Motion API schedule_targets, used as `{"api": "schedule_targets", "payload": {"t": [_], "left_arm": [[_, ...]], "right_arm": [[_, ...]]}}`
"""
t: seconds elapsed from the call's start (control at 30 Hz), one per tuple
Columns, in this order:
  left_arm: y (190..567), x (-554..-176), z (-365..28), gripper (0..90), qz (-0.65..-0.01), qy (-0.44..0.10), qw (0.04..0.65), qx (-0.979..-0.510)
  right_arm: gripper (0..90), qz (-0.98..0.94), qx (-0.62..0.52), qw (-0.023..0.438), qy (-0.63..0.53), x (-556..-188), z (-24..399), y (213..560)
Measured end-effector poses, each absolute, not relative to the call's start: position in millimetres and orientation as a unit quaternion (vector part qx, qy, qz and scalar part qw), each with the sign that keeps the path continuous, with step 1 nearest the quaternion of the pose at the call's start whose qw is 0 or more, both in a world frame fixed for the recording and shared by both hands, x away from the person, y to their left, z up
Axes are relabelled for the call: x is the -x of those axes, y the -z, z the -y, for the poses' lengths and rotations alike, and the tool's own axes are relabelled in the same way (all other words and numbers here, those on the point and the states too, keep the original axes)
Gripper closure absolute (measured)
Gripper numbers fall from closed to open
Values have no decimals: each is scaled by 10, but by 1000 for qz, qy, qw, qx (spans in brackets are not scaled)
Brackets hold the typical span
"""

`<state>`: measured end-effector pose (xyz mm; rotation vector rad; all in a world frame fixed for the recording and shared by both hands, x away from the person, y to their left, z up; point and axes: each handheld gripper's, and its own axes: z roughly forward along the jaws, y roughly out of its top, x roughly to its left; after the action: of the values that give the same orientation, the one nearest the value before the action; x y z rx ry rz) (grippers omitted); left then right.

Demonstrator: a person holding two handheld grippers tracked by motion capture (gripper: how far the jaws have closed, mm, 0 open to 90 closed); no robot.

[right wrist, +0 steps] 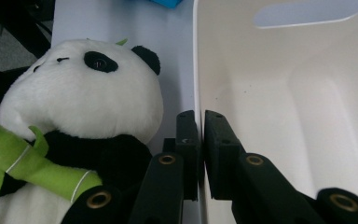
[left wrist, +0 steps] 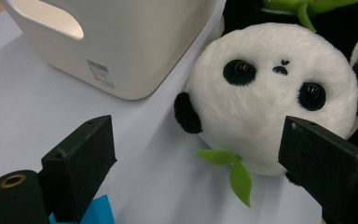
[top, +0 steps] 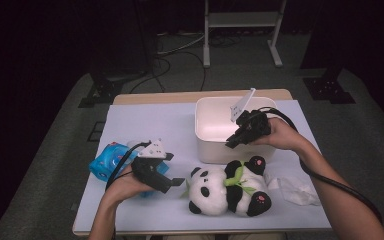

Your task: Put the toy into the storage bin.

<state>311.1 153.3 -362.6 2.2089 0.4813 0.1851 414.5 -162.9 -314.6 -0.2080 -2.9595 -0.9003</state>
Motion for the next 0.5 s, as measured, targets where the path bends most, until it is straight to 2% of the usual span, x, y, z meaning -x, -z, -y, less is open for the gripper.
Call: {"api": "schedule_targets", "payload": {"t": [0.07, 0.23, 0.5], "left_arm": [[3620, -3110, -1537, 98, -191, -76, 423, -883], [3630, -3117, -1543, 98, -190, -78, 421, -884], [3649, -3130, -1539, 98, -193, -76, 419, -884]], "right_arm": [[780, 952, 74, 26, 296, -4160, 1650, 3139], [726, 947, 89, 20, 307, -4137, 1717, 3085], [676, 941, 98, 3, 323, -4051, 1844, 2941]]}}
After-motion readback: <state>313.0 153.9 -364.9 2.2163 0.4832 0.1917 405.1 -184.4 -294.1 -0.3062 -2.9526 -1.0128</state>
